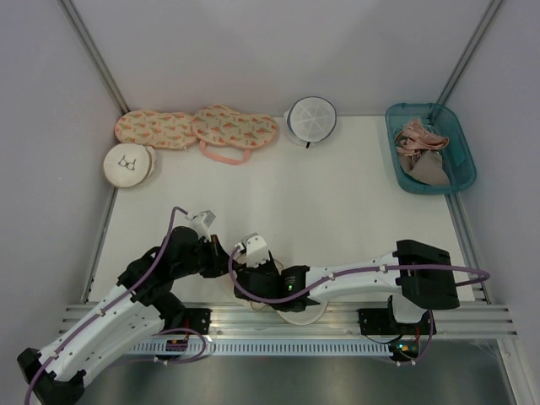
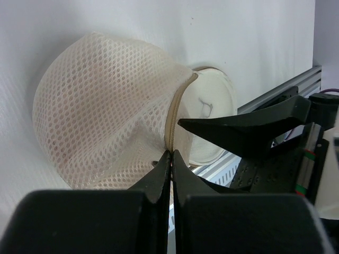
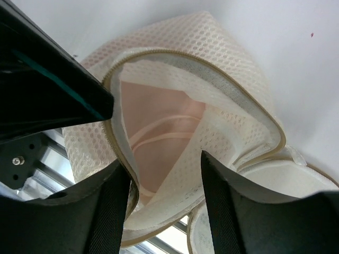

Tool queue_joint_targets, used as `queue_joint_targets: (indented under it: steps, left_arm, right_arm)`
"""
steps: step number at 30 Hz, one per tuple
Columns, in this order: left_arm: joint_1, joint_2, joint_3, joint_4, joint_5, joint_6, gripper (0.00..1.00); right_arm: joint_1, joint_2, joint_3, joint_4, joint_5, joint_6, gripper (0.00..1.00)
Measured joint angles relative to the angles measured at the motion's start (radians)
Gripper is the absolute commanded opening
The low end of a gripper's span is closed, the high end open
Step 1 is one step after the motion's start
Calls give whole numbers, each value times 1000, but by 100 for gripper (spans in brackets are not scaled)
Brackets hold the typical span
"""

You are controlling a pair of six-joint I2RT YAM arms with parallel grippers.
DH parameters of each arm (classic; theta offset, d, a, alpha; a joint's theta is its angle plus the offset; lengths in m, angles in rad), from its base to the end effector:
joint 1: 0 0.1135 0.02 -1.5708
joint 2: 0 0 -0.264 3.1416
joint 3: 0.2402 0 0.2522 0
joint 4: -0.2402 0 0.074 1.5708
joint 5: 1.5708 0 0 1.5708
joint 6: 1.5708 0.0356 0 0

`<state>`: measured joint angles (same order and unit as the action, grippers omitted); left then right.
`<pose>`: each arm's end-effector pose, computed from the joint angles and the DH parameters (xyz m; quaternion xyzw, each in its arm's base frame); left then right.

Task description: Unzip the laundry bag and remove the bra

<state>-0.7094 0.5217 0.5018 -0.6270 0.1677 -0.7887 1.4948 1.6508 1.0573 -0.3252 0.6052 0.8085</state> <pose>0.0904 -0.0855 0.2344 0.0019 0.8928 -0.3573 0.2742 0.0460 0.3379 0.2073 -0.2144 0.8837 0.1644 0.3823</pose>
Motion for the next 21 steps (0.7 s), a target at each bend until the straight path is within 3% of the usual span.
queue_joint_targets:
  steps: [10,21]
  left_arm:
    - [0,-6,0,-4,1,0,2]
    - [0,-2,0,-3,1,0,2]
  right_arm:
    - [0,-6,-45,28,29,25,53]
    - [-1,-347,-262,134,-42,-11,53]
